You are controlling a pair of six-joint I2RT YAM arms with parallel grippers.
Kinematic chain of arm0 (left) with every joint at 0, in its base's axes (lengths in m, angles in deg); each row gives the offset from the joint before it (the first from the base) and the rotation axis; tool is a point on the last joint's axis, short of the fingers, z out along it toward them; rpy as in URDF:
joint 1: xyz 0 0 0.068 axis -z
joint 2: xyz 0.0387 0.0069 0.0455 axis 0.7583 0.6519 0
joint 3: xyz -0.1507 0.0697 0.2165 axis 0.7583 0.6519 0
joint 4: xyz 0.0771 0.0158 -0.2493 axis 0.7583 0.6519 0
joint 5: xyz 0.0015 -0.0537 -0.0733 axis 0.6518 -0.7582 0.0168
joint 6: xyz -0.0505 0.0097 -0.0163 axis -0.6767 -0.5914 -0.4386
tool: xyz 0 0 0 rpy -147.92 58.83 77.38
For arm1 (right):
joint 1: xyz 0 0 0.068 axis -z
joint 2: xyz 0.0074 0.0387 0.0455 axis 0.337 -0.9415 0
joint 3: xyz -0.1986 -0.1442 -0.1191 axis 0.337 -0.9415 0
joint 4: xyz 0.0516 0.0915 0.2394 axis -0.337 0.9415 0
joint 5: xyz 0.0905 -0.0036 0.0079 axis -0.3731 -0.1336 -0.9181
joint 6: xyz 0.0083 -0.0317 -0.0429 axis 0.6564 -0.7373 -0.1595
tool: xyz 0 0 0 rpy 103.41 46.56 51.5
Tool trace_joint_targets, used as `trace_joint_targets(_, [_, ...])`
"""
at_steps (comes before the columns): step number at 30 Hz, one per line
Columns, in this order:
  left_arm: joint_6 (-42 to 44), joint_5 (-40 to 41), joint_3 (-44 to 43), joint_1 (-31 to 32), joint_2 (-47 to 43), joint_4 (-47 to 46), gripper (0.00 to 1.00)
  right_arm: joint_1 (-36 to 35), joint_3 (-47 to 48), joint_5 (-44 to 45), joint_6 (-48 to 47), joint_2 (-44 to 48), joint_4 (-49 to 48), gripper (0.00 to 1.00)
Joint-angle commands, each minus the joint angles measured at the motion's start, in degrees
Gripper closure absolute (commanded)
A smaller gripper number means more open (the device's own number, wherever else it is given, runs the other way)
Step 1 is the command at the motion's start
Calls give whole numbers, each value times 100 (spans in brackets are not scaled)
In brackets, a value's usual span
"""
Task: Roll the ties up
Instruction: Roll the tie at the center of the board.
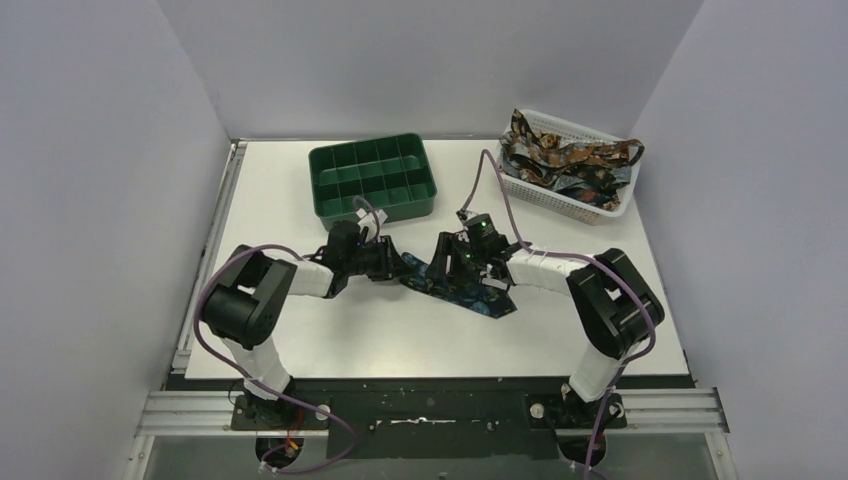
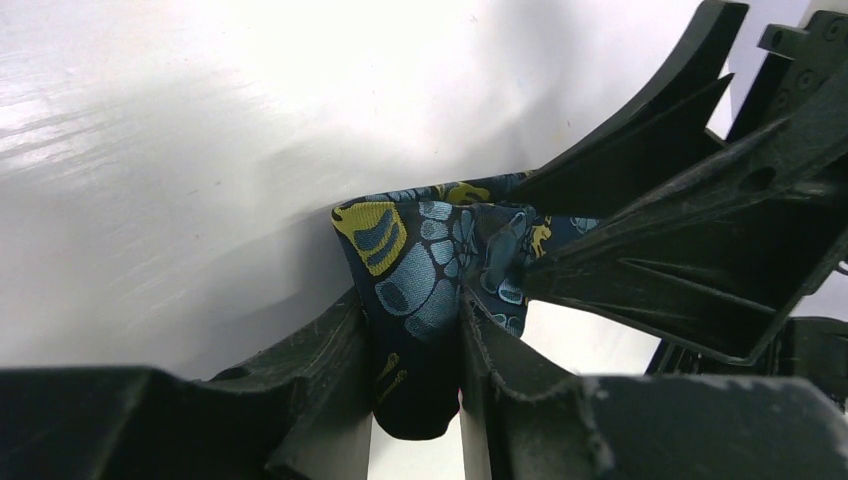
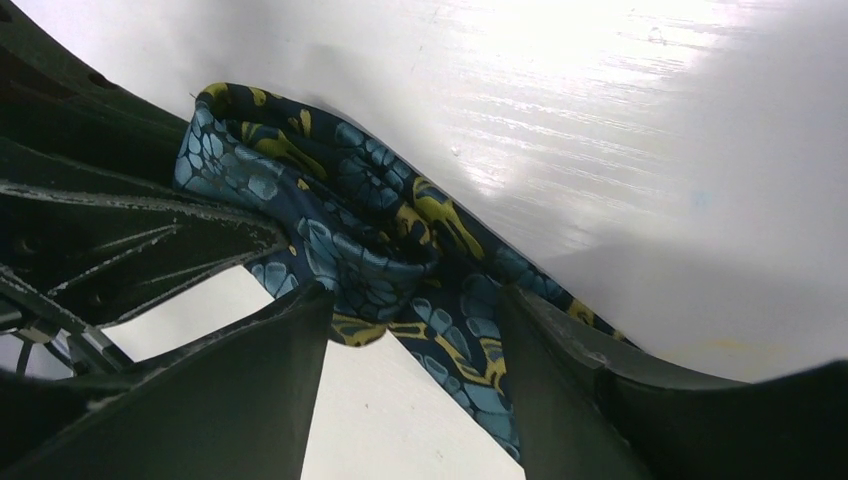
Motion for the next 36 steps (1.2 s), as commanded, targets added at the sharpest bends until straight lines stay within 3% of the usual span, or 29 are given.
trace_joint_targets(1, [32,562,-63,23,-435,462,75,211,191,-405,-251,494,153,35])
trace_joint_targets(6, [29,1234,123,31,-1094,1138,73,216,225,-960,-433,529,112,32])
trace_joint_targets(10, [50,1836,422,48,-1639,1800,70,-125,329,-887,-410,415,65,32])
trace_joint_targets(19, [-415,2686,1194,79,-2251,2014,59,-494,681,-721,20,-232,-423,33])
trace_joint_targets(26, [-392,2760,1127,11,-2512,2158,42,-740,1095,-407,-121,-555,-129,39])
trace_joint_targets(34, [-349,2595,1075,-204,-2878,2307,29,-764,1273,-332,-231,-819,130,48])
trace_joint_targets(36, [-301,2489,1082,-311,-3049,2339,28,-764,1277,-222,-226,-839,146,56])
